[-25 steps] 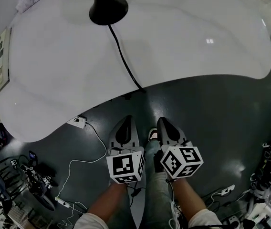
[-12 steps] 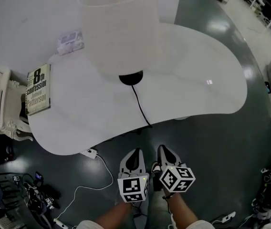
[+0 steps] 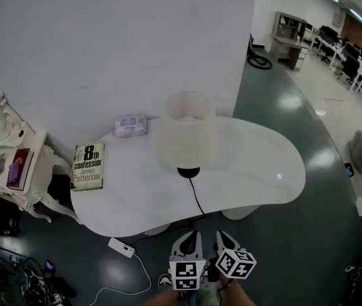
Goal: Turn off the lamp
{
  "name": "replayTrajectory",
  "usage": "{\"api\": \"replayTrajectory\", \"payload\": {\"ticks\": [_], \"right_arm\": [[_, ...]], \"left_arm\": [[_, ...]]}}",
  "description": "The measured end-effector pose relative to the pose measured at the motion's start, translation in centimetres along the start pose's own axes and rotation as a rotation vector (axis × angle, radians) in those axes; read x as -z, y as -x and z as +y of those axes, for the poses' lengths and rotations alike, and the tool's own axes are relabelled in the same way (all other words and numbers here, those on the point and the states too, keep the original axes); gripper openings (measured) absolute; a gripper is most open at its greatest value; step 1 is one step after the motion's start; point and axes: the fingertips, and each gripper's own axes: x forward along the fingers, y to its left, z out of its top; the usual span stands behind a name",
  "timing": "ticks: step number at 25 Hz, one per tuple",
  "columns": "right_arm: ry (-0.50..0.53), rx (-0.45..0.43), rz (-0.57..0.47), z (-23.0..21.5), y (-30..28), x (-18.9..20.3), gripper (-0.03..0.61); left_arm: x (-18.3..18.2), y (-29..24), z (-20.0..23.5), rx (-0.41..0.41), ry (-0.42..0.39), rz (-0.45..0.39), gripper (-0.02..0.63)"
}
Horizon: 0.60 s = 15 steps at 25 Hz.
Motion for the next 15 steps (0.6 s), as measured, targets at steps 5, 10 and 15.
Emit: {"api": "replayTrajectory", "payload": {"ticks": [5,10,15], "right_arm": [[0.043,-0.024,-0.042,2.2,2.3,-3.1,-0.002],[0.088,-0.049,-0.082,4.0,4.5,-5.4,-0.002],[0.136,-0.081,-0.126,5.4,6.5,-7.7,-0.002]], "left_arm": [[-3.2,2.1,-1.1,0.006,-0.018,-0.037,0.009],[-6.0,3.5,-1.9,0.006,-0.055,-0.078,0.009],[-9.7,5.0,-2.6,-0.011,-0.037,-0.155,0.009]]}}
